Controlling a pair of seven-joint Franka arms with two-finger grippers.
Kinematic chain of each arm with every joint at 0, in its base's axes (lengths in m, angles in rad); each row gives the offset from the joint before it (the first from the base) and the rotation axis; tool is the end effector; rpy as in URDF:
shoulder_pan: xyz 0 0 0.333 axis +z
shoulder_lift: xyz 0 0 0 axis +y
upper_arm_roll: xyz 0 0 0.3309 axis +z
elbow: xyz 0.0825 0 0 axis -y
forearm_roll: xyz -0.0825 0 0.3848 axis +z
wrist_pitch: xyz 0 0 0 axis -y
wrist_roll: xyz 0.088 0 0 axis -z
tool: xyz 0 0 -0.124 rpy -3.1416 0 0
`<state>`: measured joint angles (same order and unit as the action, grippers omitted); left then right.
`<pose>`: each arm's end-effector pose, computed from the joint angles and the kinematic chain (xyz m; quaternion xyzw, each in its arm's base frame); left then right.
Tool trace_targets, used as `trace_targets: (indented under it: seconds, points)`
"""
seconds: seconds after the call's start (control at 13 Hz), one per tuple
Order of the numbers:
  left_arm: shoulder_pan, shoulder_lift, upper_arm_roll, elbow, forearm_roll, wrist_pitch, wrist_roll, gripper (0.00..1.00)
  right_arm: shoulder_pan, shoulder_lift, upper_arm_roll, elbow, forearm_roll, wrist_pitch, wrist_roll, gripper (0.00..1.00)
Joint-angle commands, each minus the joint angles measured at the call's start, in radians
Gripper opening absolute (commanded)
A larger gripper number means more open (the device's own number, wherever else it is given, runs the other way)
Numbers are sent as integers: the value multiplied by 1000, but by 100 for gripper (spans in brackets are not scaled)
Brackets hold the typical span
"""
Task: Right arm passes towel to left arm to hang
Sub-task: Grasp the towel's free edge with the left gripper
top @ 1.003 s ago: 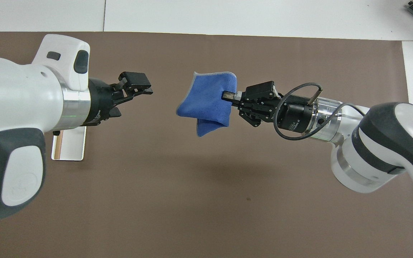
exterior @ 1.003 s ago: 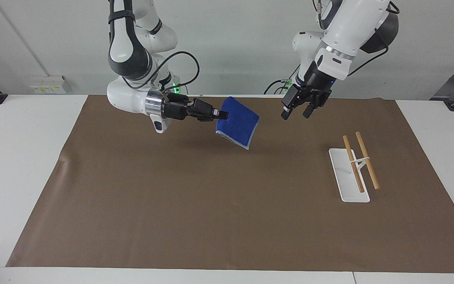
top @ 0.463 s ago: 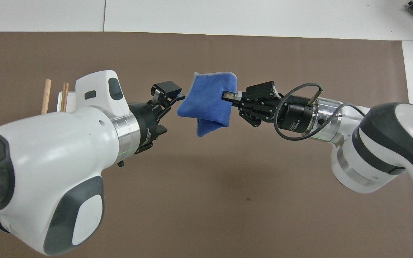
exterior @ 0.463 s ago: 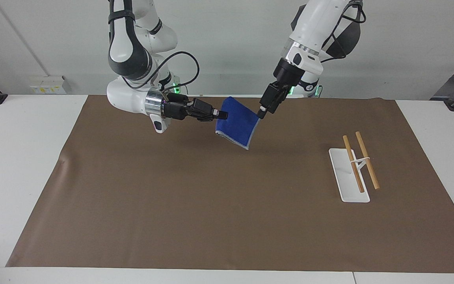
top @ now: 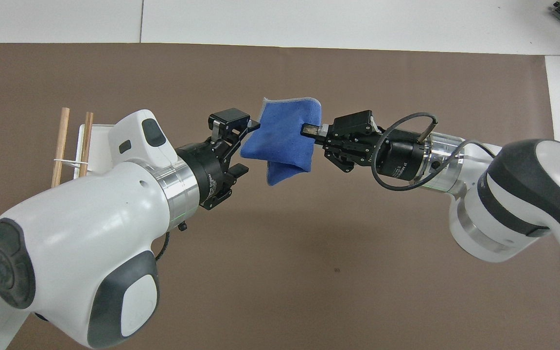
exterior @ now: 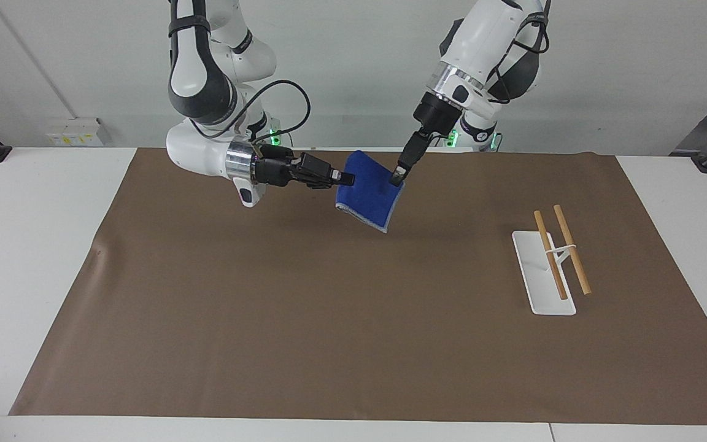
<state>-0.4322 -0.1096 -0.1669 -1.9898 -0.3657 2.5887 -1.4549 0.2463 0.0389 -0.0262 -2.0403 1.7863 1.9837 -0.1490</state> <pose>0.4829 -0.3305 0.5940 0.7950 0.4829 0.0615 0.3619 0.5626 0.2044 0.4963 -0.6795 0.2255 0.0545 0.6960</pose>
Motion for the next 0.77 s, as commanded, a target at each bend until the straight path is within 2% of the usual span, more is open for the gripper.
trace_targets:
  seconds: [0.0,0.31,0.69]
  points:
    - [-22,16,15,-12,-45,91,-22,71,-2,-25,3,-23,27,15,11,0]
    - [-39,53,15,-12,-45,123,-27,71,-2,-25,5,-23,27,15,11,0]
    - [-46,41,15,-21,-48,62,-59,75,-2,-25,3,-23,27,15,12,0]
